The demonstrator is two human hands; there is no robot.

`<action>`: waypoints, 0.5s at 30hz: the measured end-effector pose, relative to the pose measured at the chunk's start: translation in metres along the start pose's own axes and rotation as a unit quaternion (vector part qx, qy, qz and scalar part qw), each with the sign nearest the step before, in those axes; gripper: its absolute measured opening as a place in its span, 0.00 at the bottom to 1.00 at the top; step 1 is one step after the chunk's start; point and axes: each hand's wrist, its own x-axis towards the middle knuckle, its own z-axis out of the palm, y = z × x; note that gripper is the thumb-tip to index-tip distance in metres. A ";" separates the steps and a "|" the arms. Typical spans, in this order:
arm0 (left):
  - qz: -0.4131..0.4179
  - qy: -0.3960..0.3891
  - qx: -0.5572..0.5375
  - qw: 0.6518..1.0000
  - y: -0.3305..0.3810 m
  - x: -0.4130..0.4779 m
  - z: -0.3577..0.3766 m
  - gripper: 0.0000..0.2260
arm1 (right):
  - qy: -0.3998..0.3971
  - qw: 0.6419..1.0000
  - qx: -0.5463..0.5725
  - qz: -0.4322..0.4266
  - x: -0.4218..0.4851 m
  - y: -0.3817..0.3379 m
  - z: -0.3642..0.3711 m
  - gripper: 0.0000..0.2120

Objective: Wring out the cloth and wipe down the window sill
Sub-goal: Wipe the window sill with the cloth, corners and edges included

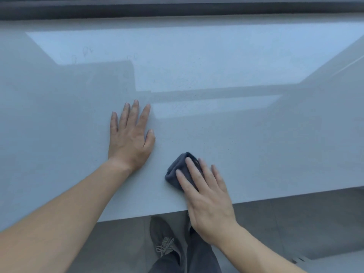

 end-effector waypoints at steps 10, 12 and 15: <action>0.009 0.043 -0.054 0.998 0.039 0.025 -0.006 0.30 | 0.043 0.986 0.003 0.162 0.024 0.081 -0.017 0.28; 0.011 0.025 -0.061 0.998 0.049 0.035 -0.003 0.30 | 0.011 0.999 -0.016 0.039 0.009 0.071 -0.014 0.27; 0.014 0.012 -0.063 0.998 0.058 0.049 0.001 0.31 | -0.013 1.000 -0.023 -0.011 0.030 0.108 -0.021 0.26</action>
